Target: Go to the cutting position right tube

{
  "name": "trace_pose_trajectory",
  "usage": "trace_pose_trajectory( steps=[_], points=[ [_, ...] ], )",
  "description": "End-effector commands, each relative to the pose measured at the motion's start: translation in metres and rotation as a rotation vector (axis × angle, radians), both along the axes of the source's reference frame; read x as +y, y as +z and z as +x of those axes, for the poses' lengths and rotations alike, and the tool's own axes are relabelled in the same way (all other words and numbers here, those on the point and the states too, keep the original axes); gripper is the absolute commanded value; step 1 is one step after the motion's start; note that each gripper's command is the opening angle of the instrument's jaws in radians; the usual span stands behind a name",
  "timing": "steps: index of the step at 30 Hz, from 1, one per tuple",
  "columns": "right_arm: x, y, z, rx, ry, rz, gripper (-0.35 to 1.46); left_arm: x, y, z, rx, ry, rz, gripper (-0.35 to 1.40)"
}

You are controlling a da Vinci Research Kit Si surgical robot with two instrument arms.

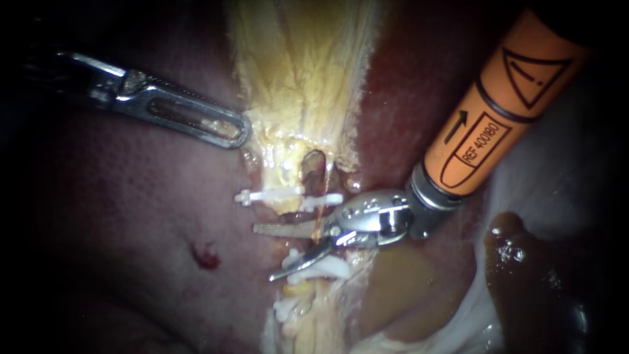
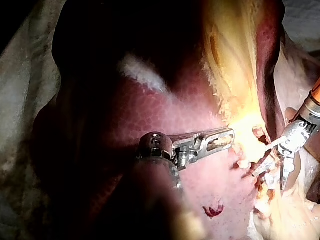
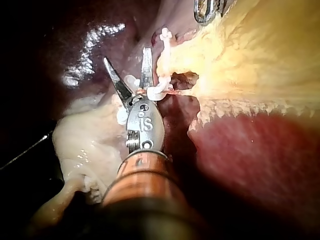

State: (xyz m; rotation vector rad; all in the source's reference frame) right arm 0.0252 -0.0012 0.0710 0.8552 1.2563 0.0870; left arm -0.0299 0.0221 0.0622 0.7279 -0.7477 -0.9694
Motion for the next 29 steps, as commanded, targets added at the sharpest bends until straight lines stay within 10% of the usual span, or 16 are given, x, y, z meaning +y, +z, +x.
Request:
trace_pose_trajectory(
  steps=[1,29],
  points=[
    [0.0,-0.0003,0.0,0.005,0.0,0.003,1.4,0.0,0.0,0.0,-0.001,0.0,0.0,-0.35],
    [0.0001,-0.0006,-0.0003,0.009,0.0,0.006,1.38,0.0,0.0,0.0,-0.001,0.0,0.0,-0.35]
  ],
)
